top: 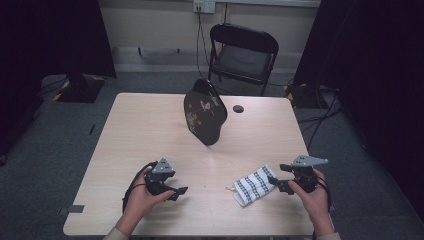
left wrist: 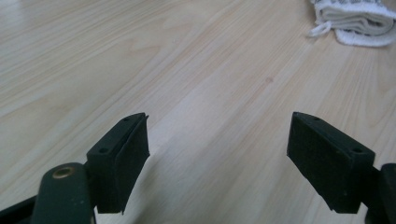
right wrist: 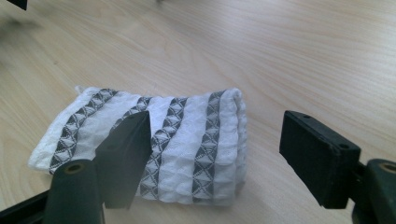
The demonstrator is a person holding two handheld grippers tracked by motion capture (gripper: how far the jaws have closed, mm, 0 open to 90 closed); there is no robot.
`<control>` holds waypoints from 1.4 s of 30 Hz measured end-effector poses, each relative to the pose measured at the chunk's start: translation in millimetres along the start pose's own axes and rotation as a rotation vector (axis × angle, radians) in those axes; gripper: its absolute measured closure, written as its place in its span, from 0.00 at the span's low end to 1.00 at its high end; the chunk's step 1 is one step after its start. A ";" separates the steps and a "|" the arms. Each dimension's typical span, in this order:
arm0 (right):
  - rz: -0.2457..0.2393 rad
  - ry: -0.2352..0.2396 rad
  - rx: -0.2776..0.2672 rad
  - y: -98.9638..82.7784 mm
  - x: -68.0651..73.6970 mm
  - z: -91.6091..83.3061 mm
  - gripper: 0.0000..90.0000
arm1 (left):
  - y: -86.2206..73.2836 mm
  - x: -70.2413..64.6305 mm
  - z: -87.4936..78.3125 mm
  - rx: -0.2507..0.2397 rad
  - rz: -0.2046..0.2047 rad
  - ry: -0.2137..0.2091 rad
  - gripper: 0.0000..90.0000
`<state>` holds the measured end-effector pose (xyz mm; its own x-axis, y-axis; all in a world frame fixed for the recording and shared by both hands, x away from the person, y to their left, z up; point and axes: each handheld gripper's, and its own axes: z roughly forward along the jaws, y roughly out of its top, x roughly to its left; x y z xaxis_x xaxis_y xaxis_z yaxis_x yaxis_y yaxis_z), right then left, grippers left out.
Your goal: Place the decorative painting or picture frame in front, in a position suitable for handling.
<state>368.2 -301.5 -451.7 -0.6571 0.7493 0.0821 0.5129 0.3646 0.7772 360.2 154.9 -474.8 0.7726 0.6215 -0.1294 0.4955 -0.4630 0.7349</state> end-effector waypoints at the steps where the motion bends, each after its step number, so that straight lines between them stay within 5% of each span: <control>1: 0.005 0.002 0.001 -0.5 -0.5 -0.4 0.29 | 4.4 -4.1 2.2 -0.015 0.011 -0.014 0.23; 4: 0.003 0.003 0.002 -0.1 -0.5 0.3 0.29 | 10.0 -9.6 5.0 -0.018 0.034 -0.022 0.24; 14: 0.004 0.003 0.010 -0.1 -0.9 2.1 0.29 | 49.1 -57.5 48.1 -0.016 0.132 -0.149 0.33; 29: 0.013 -0.002 -0.001 -0.1 -4.8 -0.4 0.28 | 95.0 -103.3 106.2 0.012 0.265 -0.178 0.39; 35: 0.017 -0.004 -0.006 -0.2 -5.8 -1.8 0.28 | 99.1 -110.2 125.9 0.040 0.276 -0.187 0.41; 39: 0.017 -0.002 -0.008 -0.1 -6.5 -2.5 0.28 | 92.8 -107.8 133.5 0.102 0.304 -0.179 0.44; 42: 0.018 -0.007 -0.009 0.2 -7.3 -3.3 0.28 | 90.6 -105.8 135.1 0.091 0.268 -0.197 0.49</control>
<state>371.2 -308.7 -450.1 -0.6437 0.7597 0.0921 0.5196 0.3455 0.7815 376.9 -38.1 -484.5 0.9378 0.3397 -0.0724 0.2907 -0.6537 0.6987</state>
